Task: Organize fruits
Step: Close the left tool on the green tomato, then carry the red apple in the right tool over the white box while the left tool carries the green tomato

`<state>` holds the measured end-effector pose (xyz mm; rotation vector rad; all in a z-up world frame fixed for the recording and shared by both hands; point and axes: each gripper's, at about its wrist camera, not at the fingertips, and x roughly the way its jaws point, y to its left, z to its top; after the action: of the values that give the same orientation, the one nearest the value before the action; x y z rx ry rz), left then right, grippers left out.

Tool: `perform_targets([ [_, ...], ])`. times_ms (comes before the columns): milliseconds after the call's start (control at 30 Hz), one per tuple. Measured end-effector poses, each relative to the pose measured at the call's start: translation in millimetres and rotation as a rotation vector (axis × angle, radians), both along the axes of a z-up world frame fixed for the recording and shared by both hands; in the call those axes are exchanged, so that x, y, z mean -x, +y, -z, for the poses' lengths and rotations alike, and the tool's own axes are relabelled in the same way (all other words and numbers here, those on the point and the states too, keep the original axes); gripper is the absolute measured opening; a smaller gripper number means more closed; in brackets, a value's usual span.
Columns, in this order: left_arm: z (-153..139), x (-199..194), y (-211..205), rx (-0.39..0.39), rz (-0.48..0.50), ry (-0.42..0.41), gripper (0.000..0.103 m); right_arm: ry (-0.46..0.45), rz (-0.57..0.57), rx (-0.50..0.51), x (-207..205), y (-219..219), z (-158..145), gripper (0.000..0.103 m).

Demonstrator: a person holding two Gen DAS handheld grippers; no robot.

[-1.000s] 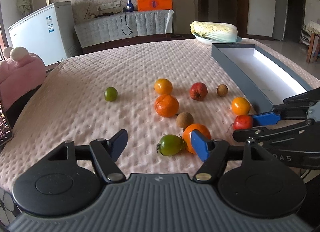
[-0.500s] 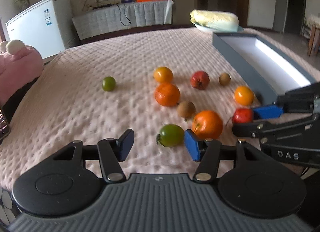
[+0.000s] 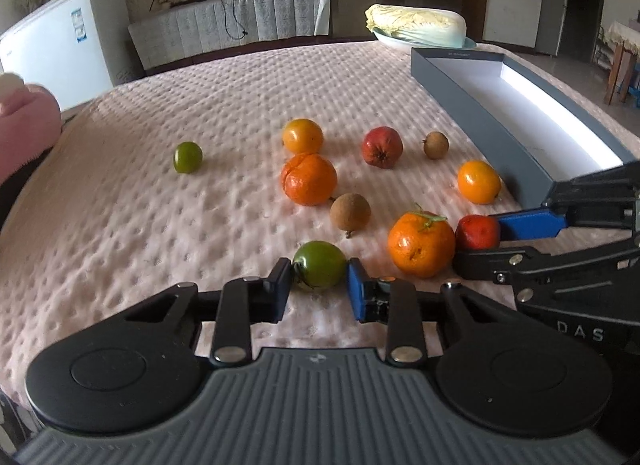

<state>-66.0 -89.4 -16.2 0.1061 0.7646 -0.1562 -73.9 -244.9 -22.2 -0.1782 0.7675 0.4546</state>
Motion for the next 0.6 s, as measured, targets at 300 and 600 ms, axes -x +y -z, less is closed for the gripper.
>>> perform_targets([
  [300,-1.0,-1.0,5.3,0.037,-0.010,0.009,0.036,-0.007,0.024,-0.028,0.6,-6.1,-3.3,0.033],
  [600,-1.0,0.5,5.7,0.045,-0.010,0.009,0.036,-0.011,0.023,-0.053,0.8,-7.6,-5.7,0.033],
])
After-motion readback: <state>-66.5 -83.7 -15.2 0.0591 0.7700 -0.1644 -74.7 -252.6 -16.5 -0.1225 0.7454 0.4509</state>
